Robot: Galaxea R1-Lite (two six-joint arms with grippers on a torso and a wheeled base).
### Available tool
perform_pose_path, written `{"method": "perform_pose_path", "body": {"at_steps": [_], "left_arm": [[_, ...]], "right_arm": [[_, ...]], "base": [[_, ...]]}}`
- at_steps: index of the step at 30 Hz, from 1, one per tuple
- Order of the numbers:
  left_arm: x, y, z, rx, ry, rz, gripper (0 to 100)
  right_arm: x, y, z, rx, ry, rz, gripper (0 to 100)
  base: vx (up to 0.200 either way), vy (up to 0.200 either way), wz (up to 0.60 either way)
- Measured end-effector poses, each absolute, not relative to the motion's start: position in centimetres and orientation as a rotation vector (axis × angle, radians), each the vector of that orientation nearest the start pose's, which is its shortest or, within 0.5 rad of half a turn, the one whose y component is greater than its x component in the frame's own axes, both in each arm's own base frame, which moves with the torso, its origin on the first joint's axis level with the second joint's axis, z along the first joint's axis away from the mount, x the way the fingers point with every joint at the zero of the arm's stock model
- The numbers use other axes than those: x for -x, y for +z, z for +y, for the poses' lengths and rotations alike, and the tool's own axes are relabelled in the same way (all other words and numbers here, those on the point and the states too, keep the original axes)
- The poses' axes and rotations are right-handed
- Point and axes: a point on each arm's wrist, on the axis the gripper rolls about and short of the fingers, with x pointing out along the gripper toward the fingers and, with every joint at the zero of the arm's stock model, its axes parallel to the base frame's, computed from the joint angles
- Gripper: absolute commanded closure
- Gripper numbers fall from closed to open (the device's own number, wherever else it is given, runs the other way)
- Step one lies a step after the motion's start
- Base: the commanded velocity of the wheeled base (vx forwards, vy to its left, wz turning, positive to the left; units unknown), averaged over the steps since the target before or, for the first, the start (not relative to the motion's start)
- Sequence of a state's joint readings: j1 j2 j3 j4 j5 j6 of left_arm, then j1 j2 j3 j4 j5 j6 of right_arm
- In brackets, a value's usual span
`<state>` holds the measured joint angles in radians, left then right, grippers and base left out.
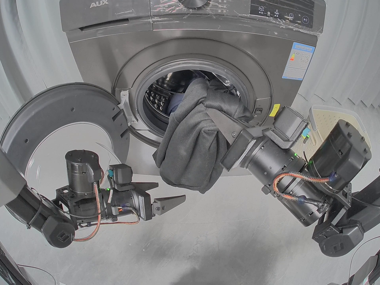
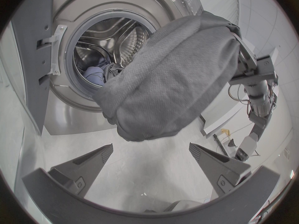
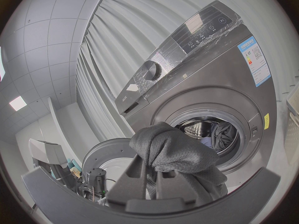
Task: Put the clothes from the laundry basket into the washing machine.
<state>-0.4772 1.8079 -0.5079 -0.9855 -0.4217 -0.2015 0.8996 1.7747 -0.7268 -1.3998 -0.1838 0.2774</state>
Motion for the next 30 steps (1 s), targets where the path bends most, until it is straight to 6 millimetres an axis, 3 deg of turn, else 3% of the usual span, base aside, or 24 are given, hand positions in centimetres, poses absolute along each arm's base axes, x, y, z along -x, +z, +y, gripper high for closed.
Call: {"method": "perform_pose_path", "body": {"at_steps": [15,24,25,30], "left_arm": [[-28.0,10.5,-15.2,0.269,-0.841,0.299,0],[-28.4,10.5,-15.5,0.285,-0.817,0.273,0],[-28.4,10.6,-15.6,0.286,-0.815,0.266,100],[-28.1,10.9,-15.8,0.296,-0.820,0.229,100]], "right_arm": [[-19.3,21.3,24.3,-0.450,0.759,-0.203,100],[-19.4,21.2,24.2,-0.446,0.753,-0.198,100],[-19.4,21.1,24.2,-0.445,0.753,-0.197,100],[-19.6,21.0,24.2,-0.442,0.747,-0.194,100]], "base": [[0.000,0.000,0.00],[0.000,0.000,0.00],[0.000,0.000,0.00],[0.000,0.000,0.00]]}}
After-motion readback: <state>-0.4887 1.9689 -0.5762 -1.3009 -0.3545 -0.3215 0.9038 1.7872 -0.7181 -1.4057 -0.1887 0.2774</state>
